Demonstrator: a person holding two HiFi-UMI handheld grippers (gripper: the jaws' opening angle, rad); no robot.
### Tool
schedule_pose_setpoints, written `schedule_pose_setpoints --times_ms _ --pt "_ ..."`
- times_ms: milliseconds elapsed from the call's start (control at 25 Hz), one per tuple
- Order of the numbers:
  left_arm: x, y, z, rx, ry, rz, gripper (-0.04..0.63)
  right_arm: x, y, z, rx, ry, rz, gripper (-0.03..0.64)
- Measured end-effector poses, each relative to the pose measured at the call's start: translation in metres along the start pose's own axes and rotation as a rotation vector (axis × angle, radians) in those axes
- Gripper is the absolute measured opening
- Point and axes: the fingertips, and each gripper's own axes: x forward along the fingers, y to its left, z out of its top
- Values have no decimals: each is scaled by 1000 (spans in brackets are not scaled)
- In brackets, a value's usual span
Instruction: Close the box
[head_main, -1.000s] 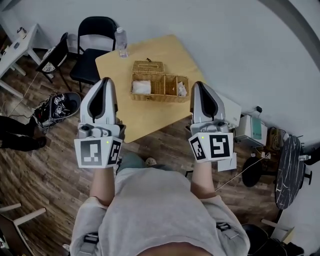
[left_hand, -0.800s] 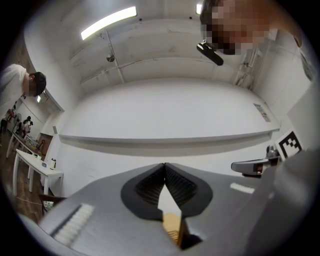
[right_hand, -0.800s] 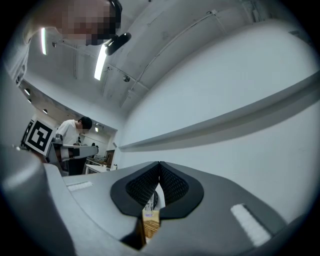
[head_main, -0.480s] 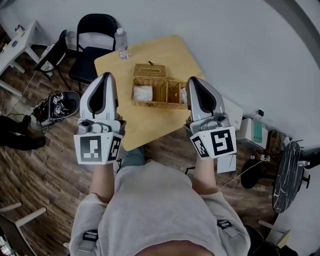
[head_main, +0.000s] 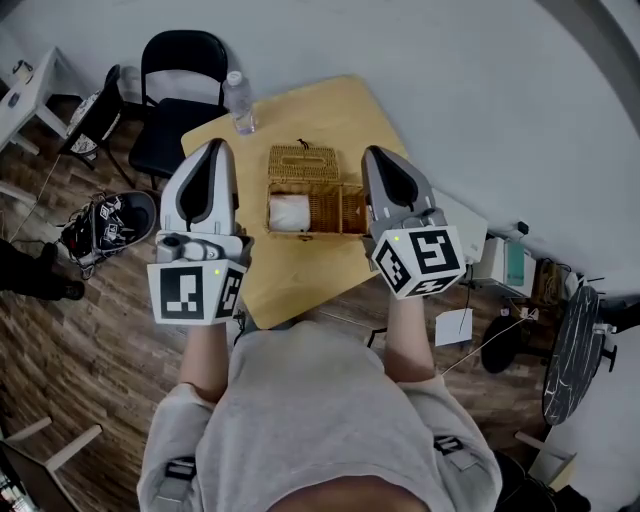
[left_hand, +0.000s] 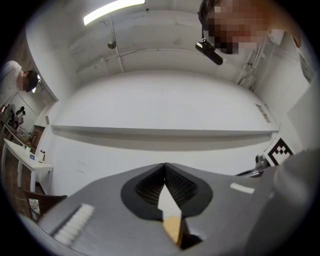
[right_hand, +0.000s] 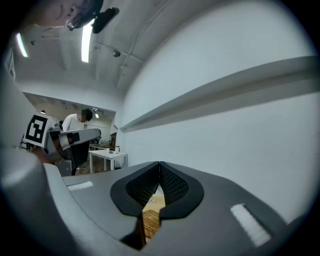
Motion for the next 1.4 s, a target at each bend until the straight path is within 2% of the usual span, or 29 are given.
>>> schedule_pose_setpoints --times_ms 320,560,960,1240,1400 --pt "29 23 -49 -49 81 -27 58 51 -8 -74 85 243 4 5" --pt "41 38 -75 -84 118 -42 58 90 -6 -119 123 407 57 6" --pt "57 56 -109 -113 155 -84 58 154 -19 -176 197 630 100 11" --pt "67 63 -127 -135 177 -100 58 186 -24 -217 262 763 139 46" --pt "72 69 -135 -141 190 -101 58 196 -30 -244 291 839 133 63"
